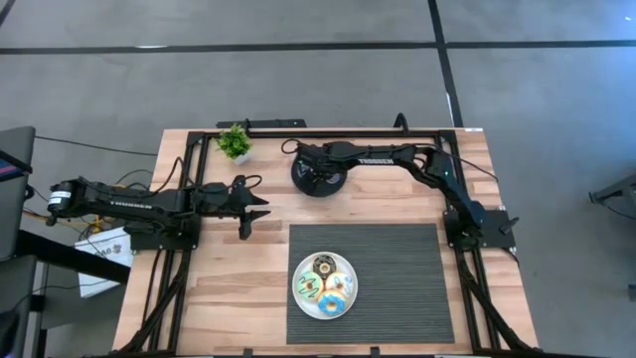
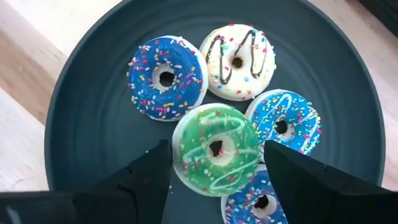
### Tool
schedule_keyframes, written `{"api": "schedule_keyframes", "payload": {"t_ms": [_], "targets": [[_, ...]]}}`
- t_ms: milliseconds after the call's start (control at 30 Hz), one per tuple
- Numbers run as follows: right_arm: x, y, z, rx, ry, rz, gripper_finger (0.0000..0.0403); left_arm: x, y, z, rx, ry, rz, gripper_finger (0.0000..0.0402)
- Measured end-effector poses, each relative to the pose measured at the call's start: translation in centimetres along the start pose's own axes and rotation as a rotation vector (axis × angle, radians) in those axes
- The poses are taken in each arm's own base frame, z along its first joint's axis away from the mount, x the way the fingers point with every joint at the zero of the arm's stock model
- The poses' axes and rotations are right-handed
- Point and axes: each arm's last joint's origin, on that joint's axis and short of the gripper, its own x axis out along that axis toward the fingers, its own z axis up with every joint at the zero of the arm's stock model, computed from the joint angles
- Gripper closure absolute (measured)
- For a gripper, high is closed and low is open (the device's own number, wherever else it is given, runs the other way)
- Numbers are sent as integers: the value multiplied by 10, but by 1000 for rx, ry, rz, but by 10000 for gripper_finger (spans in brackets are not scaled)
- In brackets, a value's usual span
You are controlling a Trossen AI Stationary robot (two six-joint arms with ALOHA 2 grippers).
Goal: Pick & Place donuts
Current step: Put the small green donut on the black plate, then return to Home Position
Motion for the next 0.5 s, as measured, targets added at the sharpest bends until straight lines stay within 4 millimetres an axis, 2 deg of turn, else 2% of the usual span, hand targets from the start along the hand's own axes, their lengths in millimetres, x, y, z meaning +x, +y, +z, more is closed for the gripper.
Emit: {"api": "schedule_keyframes", "payload": {"t_ms": [367,500], "targets": [[0,1,-1,-14,0,-9,152,0,0,0,-1,0,0,271],[-8,-1,1,-28,-12,-14,152,0,0,0,0,0,0,271]]}}
